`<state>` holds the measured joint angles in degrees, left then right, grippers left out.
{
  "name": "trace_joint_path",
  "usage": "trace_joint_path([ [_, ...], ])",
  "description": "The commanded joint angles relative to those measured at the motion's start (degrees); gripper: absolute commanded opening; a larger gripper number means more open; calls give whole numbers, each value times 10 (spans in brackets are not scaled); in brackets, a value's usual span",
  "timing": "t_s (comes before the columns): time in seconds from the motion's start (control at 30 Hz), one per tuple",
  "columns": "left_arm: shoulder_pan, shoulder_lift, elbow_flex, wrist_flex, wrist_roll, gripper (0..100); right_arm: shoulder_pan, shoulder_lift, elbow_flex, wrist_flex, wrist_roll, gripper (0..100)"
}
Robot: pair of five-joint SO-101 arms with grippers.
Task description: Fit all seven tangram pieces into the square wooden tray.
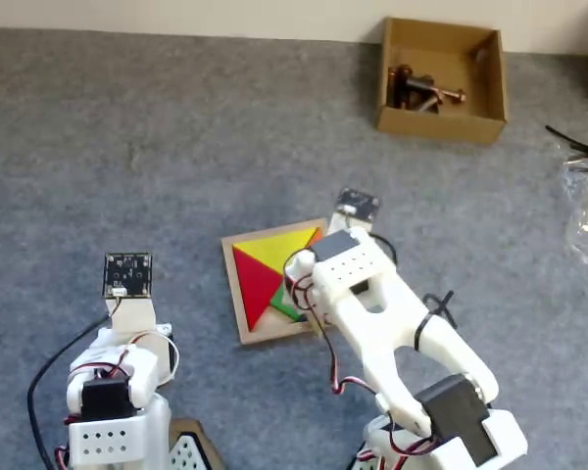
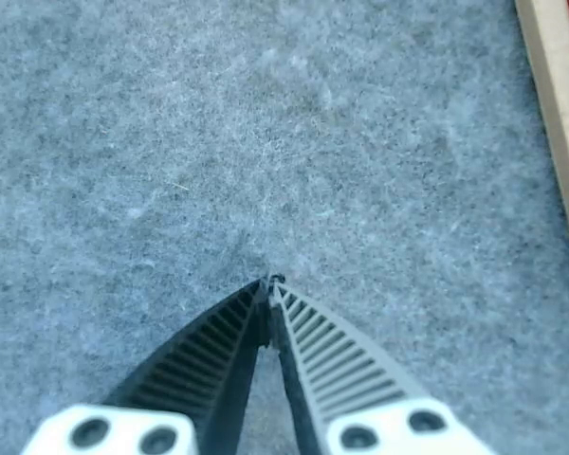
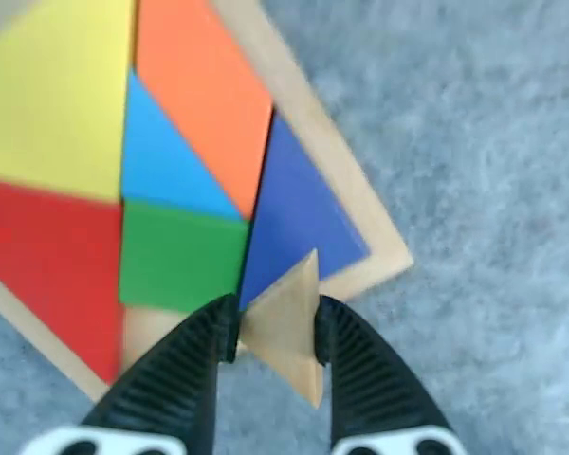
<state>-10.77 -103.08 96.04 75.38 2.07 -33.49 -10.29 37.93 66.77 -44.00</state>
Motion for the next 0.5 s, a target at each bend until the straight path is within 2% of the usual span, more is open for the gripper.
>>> trace_joint_path([
  [0.0, -5, 4, 12, 4, 1, 5, -32, -29, -10, 14, -7, 7],
  [0.13, -5, 4, 12, 4, 1, 5, -36, -29, -15, 12, -13, 5],
  [0.3, -5, 4, 12, 4, 1, 5, -37, -24, -52, 15, -127, 5],
  [0.47, -5, 4, 12, 4, 1, 5, -38, -24, -99, 16, -179, 5],
])
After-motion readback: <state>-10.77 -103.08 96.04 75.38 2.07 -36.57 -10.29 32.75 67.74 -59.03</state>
